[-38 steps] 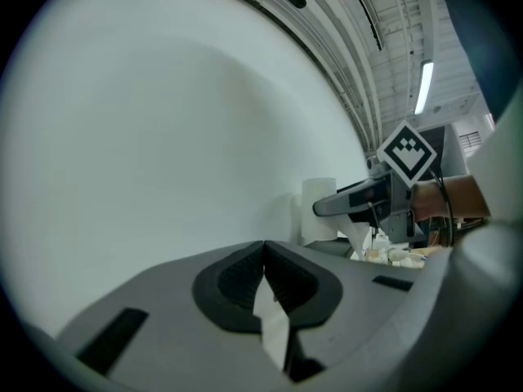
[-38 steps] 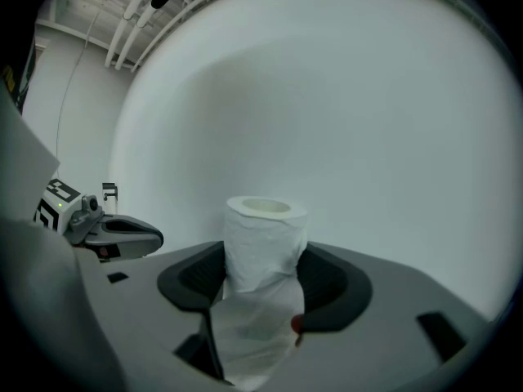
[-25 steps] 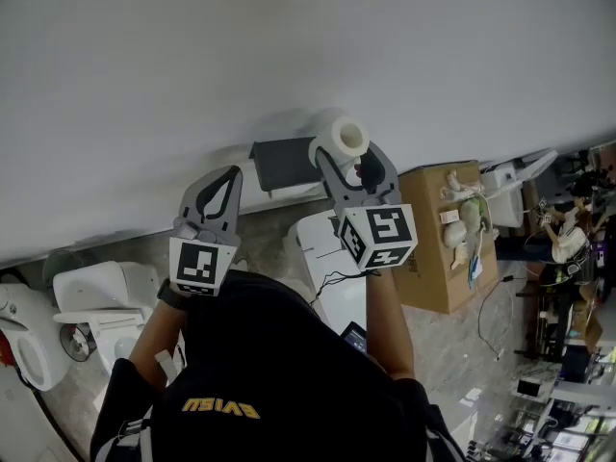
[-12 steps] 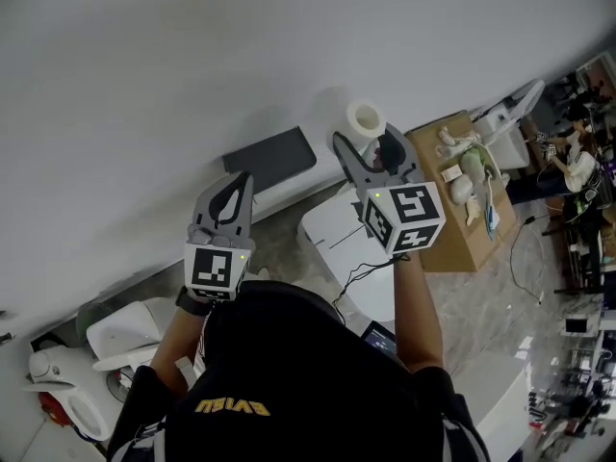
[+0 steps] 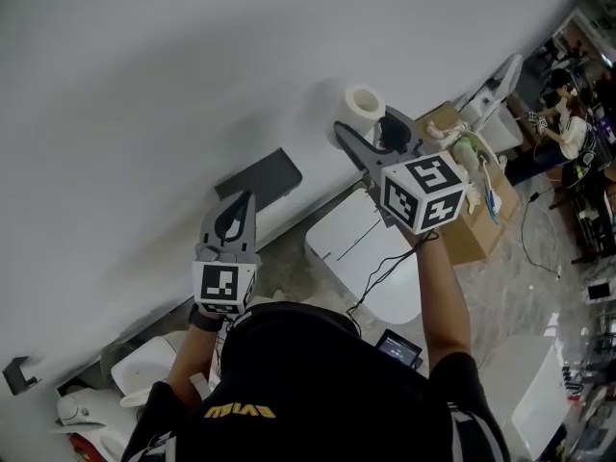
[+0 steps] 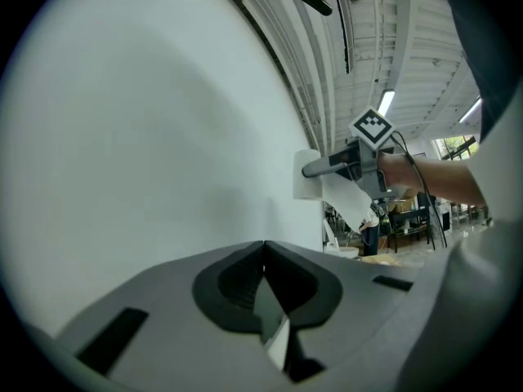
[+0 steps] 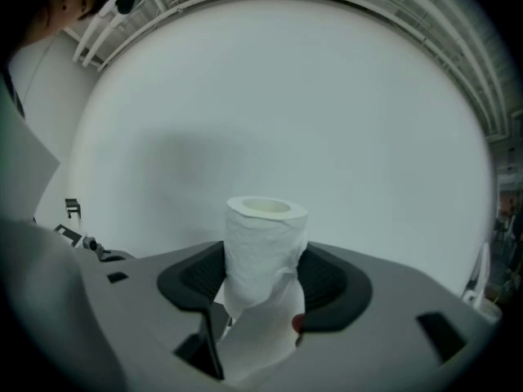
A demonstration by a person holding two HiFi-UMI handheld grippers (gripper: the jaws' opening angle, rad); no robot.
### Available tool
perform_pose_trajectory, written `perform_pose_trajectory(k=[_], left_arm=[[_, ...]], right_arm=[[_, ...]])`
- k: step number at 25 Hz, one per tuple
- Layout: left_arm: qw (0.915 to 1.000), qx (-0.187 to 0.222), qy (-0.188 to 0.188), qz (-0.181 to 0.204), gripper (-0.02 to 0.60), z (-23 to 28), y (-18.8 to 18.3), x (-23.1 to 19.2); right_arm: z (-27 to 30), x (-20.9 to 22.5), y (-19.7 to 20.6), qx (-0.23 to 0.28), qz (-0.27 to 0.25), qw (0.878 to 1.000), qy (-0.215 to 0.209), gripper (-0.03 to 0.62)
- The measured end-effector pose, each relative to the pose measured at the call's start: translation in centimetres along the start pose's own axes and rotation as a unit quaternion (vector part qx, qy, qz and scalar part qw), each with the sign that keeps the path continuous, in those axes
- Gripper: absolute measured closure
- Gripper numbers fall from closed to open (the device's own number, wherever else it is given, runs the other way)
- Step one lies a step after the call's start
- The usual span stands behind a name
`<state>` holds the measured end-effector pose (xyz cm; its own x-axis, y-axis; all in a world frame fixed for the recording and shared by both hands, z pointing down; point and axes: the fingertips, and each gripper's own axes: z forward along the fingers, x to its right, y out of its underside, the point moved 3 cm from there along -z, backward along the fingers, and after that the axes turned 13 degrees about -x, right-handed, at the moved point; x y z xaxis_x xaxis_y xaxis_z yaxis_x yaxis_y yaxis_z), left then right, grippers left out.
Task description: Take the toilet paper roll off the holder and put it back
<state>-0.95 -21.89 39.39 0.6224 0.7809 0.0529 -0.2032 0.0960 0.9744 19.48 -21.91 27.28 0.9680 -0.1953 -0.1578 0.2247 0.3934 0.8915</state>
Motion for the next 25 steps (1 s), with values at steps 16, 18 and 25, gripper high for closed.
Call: perform_pose_trajectory(k=[16,18,25], left_arm=[[0.9991,-0.022,0.009,0.036,0.571,-0.7,-0.9,-0.4],[0.999,-0.029,0.006,0.035,0.571,-0.4,-1.0,-0.6],[0.9995,-0.03,-0.006,0.006,0.571,-0.3,-0.9,-2.2]], right_arm=[[-1.0,-1.3,-4.3,0.011,-0.017,0.999,-0.028,0.326],[-0.9,-1.2,-4.7,0.008,-0.019,0.999,-0.032,0.326],[-1.5,-0.8,-6.0,0.019,-0.021,0.999,-0.034,0.326]])
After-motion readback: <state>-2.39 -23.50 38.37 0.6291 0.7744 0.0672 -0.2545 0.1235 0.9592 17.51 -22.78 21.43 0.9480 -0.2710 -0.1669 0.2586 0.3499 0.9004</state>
